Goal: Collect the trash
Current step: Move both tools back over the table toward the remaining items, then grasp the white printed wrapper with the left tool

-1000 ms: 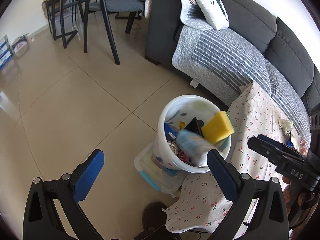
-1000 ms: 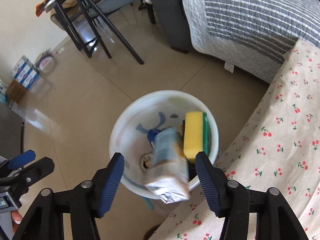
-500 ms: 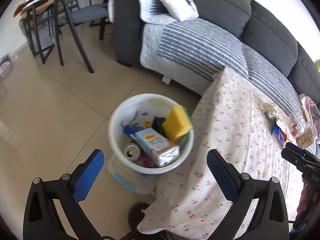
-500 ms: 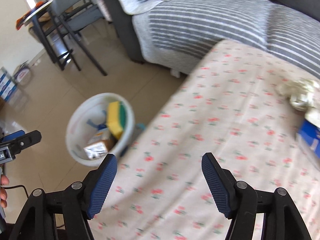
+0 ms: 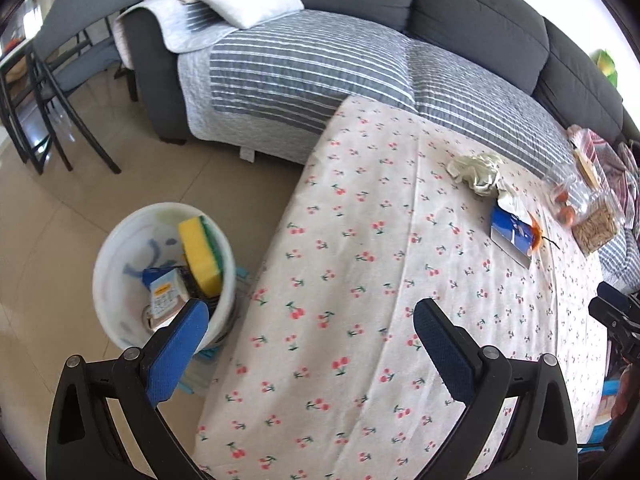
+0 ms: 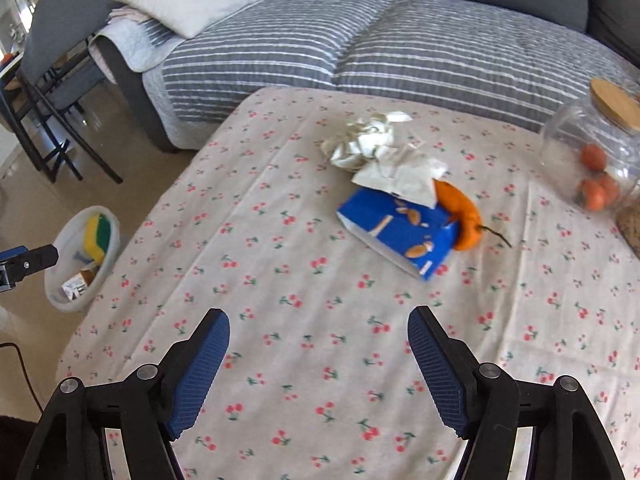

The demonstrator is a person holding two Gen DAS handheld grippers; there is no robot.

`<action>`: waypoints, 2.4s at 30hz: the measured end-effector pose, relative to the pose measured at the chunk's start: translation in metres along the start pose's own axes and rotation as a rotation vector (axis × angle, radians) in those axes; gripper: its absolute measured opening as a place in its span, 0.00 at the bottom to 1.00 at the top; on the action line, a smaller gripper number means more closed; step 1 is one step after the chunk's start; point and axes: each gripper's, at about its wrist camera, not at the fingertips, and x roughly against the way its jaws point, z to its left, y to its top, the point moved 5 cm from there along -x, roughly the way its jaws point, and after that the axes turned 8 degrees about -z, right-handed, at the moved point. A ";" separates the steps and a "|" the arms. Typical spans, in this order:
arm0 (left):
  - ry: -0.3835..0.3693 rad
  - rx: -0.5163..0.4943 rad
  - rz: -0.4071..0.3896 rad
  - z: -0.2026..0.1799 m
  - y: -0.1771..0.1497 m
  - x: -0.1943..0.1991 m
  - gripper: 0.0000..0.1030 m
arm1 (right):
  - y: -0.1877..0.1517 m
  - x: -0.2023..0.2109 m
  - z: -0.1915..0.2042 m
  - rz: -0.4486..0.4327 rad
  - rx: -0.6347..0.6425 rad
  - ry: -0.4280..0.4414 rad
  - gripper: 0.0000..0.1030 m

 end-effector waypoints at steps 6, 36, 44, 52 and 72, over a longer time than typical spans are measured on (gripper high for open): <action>-0.017 -0.115 0.017 -0.067 0.003 -0.025 1.00 | -0.010 0.008 -0.053 -0.025 -0.049 -0.040 0.76; -0.259 0.113 0.059 -0.201 0.105 -0.199 0.71 | -0.013 -0.021 -0.178 0.069 -0.184 -0.173 0.76; -0.317 0.068 0.092 -0.233 0.089 -0.214 0.32 | -0.017 -0.038 -0.184 0.099 -0.198 -0.179 0.76; -0.312 0.013 0.070 -0.229 0.081 -0.196 0.00 | -0.020 -0.043 -0.173 0.114 -0.174 -0.178 0.76; -0.180 -0.106 -0.007 -0.103 0.050 -0.055 0.00 | 0.005 -0.051 -0.140 0.081 -0.217 -0.115 0.76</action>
